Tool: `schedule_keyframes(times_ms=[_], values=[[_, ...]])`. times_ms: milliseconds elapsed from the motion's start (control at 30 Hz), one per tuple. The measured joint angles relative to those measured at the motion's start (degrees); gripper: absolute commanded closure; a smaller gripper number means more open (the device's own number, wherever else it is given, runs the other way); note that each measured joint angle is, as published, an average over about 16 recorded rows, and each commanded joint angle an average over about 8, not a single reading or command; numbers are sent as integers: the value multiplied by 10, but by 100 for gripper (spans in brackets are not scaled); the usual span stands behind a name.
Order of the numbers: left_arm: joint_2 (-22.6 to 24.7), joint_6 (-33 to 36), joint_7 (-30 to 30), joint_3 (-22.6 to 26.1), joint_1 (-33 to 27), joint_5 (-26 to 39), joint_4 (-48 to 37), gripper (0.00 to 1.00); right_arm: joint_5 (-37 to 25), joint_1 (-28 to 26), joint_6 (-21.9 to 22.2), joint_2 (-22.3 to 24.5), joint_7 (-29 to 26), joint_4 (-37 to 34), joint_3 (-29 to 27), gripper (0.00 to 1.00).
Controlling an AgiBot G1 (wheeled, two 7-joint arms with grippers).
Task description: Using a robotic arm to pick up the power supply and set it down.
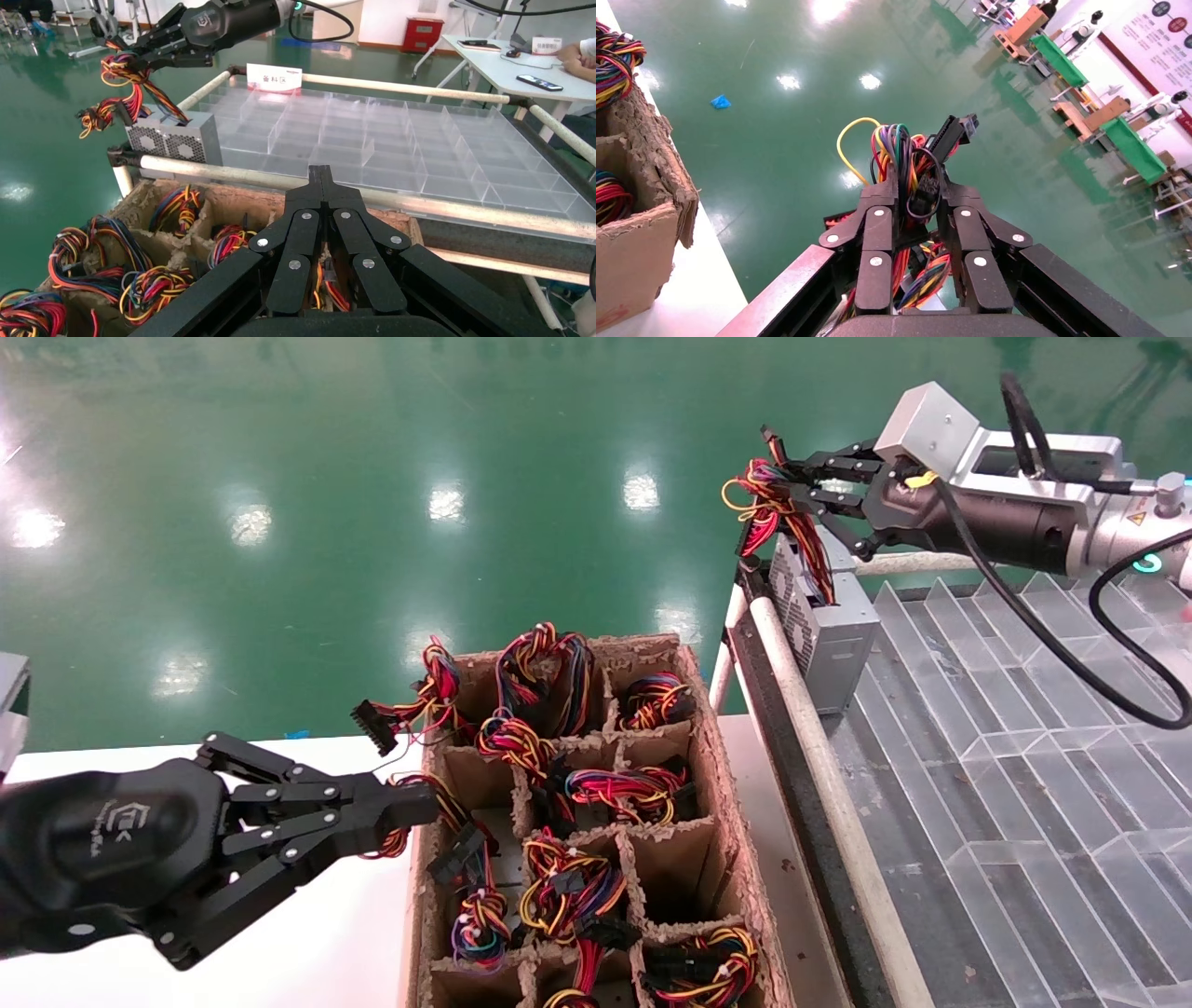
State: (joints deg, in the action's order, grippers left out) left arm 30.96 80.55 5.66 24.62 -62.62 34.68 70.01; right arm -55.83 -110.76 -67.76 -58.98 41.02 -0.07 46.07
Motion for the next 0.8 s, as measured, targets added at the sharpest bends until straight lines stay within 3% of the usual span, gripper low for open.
schedule_keyframes(times_ms=[800], values=[[0,0,0,0,0,0,0,100,-15,-36,-38,5,-30,5,10,0]])
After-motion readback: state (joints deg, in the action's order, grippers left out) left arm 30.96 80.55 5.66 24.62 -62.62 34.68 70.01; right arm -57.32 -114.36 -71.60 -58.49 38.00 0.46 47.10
